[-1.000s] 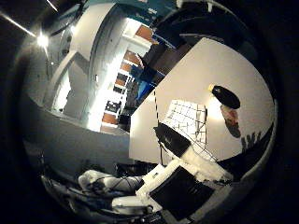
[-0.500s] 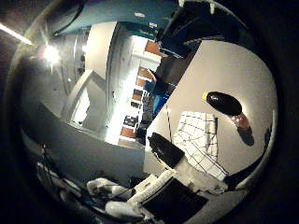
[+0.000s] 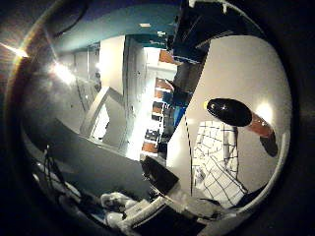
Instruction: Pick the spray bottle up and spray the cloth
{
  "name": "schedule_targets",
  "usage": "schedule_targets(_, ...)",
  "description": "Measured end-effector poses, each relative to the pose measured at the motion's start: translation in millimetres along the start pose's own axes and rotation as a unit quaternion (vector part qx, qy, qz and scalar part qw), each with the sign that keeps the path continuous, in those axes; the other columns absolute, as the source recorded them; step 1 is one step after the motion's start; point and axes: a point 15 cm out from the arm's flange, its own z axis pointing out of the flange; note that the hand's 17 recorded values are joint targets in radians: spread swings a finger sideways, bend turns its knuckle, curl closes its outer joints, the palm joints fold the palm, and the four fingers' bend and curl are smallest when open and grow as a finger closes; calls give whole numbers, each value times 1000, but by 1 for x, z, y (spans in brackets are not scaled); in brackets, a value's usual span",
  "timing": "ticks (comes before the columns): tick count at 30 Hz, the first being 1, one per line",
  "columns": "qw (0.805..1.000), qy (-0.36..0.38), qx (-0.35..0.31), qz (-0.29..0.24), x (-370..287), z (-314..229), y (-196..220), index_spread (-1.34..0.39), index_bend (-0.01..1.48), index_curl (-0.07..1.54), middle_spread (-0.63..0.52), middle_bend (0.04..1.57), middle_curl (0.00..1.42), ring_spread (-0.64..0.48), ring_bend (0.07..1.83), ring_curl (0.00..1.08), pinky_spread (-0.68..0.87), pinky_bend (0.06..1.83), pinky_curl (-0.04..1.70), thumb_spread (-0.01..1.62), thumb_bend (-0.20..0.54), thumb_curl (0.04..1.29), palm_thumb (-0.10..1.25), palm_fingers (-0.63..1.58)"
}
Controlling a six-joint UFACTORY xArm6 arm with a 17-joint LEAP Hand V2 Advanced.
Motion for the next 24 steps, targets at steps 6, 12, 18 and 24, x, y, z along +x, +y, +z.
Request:
schedule_targets(6,1000,-4,14,5,15,4,-6,-160,145,250,184,265,354,222,453,260,355,425,305,1035,-22,294,466,90)
schedule_targets(12,1000,-1,16,17,36,9,-5,-150,147,252,184,266,353,223,449,258,358,420,303,1042,-24,297,491,94)
schedule_targets(18,1000,1,16,27,49,14,-4,-147,149,256,194,272,354,223,443,256,367,407,299,1047,-19,304,532,100)
schedule_targets(24,1000,-1,12,24,51,17,-2,-135,147,256,187,284,356,225,442,256,364,401,300,1054,-23,309,557,103)
